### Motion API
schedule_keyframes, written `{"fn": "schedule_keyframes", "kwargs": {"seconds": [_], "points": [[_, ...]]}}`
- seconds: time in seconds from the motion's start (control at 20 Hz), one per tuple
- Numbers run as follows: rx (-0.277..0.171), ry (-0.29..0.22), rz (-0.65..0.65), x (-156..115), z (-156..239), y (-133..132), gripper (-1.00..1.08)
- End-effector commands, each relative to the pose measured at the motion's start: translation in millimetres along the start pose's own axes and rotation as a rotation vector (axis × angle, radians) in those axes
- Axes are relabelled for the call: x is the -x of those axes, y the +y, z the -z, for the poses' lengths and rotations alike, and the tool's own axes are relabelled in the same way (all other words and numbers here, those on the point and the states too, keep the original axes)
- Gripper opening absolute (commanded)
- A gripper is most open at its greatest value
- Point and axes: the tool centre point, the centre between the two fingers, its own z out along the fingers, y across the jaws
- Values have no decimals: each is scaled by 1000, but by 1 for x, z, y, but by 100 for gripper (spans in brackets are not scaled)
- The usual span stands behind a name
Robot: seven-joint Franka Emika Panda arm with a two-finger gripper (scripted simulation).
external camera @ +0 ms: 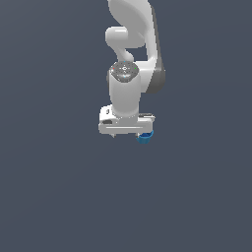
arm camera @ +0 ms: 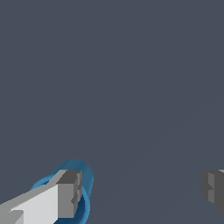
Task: Pick up the object and move it to a goal position.
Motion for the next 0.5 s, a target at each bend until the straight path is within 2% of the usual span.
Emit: {"fn": "schedule_keyframes", "kwargs": {"seconds": [0.0, 0.3, 0.45], "points": [[0, 0, 0, 0, 0, 0, 28], [-2, -8, -38, 0, -1, 15, 28], [-2, -8, -38, 0, -1, 15, 28]]}}
